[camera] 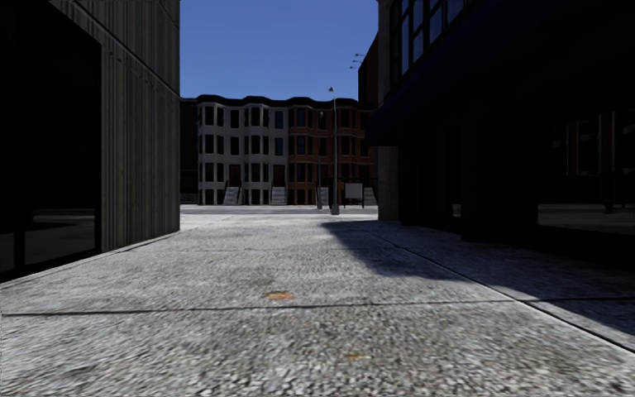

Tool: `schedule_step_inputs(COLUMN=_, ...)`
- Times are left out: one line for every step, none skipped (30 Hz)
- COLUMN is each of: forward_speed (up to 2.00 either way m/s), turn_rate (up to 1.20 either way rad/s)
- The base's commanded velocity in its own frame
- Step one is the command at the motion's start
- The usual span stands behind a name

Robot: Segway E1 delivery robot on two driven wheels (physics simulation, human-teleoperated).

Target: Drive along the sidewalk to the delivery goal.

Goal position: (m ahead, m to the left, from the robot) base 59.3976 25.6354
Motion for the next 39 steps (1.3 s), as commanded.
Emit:
schedule_step_inputs(forward_speed=2.00, turn_rate=0.00)
schedule_step_inputs(forward_speed=2.00, turn_rate=0.00)
schedule_step_inputs(forward_speed=2.00, turn_rate=0.00)
schedule_step_inputs(forward_speed=2.00, turn_rate=0.00)
schedule_step_inputs(forward_speed=2.00, turn_rate=0.00)
schedule_step_inputs(forward_speed=2.00, turn_rate=0.00)
schedule_step_inputs(forward_speed=2.00, turn_rate=0.00)
schedule_step_inputs(forward_speed=2.00, turn_rate=0.00)
schedule_step_inputs(forward_speed=2.00, turn_rate=0.00)
schedule_step_inputs(forward_speed=2.00, turn_rate=0.00)
schedule_step_inputs(forward_speed=2.00, turn_rate=0.00)
schedule_step_inputs(forward_speed=2.00, turn_rate=0.00)
schedule_step_inputs(forward_speed=2.00, turn_rate=0.00)
schedule_step_inputs(forward_speed=2.00, turn_rate=0.00)
schedule_step_inputs(forward_speed=2.00, turn_rate=0.00)
schedule_step_inputs(forward_speed=2.00, turn_rate=0.00)
schedule_step_inputs(forward_speed=2.00, turn_rate=0.00)
schedule_step_inputs(forward_speed=2.00, turn_rate=0.00)
schedule_step_inputs(forward_speed=2.00, turn_rate=0.00)
schedule_step_inputs(forward_speed=2.00, turn_rate=0.00)
schedule_step_inputs(forward_speed=2.00, turn_rate=0.00)
schedule_step_inputs(forward_speed=2.00, turn_rate=0.00)
schedule_step_inputs(forward_speed=2.00, turn_rate=0.00)
schedule_step_inputs(forward_speed=2.00, turn_rate=0.00)
schedule_step_inputs(forward_speed=2.00, turn_rate=0.00)
schedule_step_inputs(forward_speed=2.00, turn_rate=0.00)
schedule_step_inputs(forward_speed=2.00, turn_rate=0.00)
schedule_step_inputs(forward_speed=2.00, turn_rate=0.00)
schedule_step_inputs(forward_speed=2.00, turn_rate=0.00)
schedule_step_inputs(forward_speed=2.00, turn_rate=0.00)
schedule_step_inputs(forward_speed=2.00, turn_rate=0.00)
schedule_step_inputs(forward_speed=2.00, turn_rate=0.00)
schedule_step_inputs(forward_speed=2.00, turn_rate=0.00)
schedule_step_inputs(forward_speed=2.00, turn_rate=0.00)
schedule_step_inputs(forward_speed=2.00, turn_rate=0.00)
schedule_step_inputs(forward_speed=2.00, turn_rate=0.00)
schedule_step_inputs(forward_speed=2.00, turn_rate=0.00)
schedule_step_inputs(forward_speed=2.00, turn_rate=0.00)
schedule_step_inputs(forward_speed=2.00, turn_rate=0.00)
